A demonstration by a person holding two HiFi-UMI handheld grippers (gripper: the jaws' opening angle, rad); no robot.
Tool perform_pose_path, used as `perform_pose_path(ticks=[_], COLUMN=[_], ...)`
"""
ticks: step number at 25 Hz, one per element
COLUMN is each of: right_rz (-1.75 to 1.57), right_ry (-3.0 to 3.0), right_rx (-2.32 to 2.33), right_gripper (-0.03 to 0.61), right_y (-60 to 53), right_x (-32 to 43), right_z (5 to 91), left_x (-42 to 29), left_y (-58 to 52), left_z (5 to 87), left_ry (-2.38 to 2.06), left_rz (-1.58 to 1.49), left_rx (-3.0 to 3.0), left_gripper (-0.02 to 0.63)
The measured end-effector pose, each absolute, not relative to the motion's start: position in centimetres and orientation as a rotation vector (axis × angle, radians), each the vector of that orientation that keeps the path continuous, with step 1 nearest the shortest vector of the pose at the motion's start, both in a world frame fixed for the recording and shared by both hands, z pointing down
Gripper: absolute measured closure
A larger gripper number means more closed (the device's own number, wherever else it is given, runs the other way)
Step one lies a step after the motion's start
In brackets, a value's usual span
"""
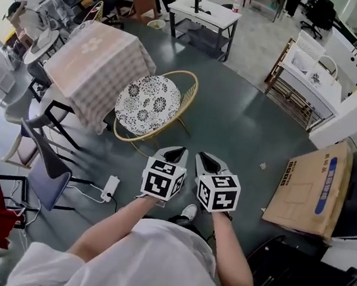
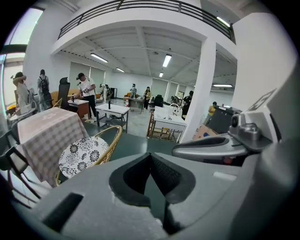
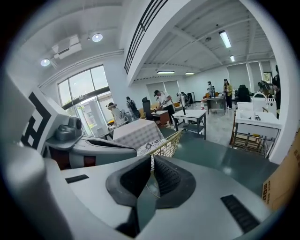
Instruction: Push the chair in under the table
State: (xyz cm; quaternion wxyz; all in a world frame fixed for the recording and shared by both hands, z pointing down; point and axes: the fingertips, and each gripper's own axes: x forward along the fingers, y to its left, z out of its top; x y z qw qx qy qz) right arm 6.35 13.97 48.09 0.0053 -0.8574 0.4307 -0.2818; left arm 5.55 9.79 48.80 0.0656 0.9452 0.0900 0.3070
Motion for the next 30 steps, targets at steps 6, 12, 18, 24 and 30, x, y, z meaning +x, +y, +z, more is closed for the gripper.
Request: perform_pose_path(ticks=[6, 12, 18, 24, 30], right_rz=[-0.893, -0.902, -0.903, -0.889, -0.797], right_ry=[1.583, 1.807, 2.062, 2.421, 2.869], right_rx=[-2.692, -2.727, -2.741, -2.736, -2.681], right_gripper=[0.574, 0.574, 0.572, 0.572, 0.572], right_y=[12.8, 11.0, 8.3, 4.7, 2.2], right_x=[8.4, 10.9, 14.9, 19.2, 23.1], right_z=[48.9, 49.9, 52.0, 54.3, 56.1], left_x=[6.2, 7.4, 10.5, 15.2, 17.4], left_y=[7.6, 5.2, 3.5, 0.4, -1.1], left_z=[49.6, 50.8, 53.4, 56.1, 58.1], left_ry=[0.1, -0.016, -0.083, -0.129, -0.079], left_rz=[0.963, 0.994, 1.053, 1.116, 1.274], left_rx=[2.855, 2.848, 2.794, 2.782, 2.77], left_gripper=[0.609, 0.609, 0.609, 0.598, 0.509])
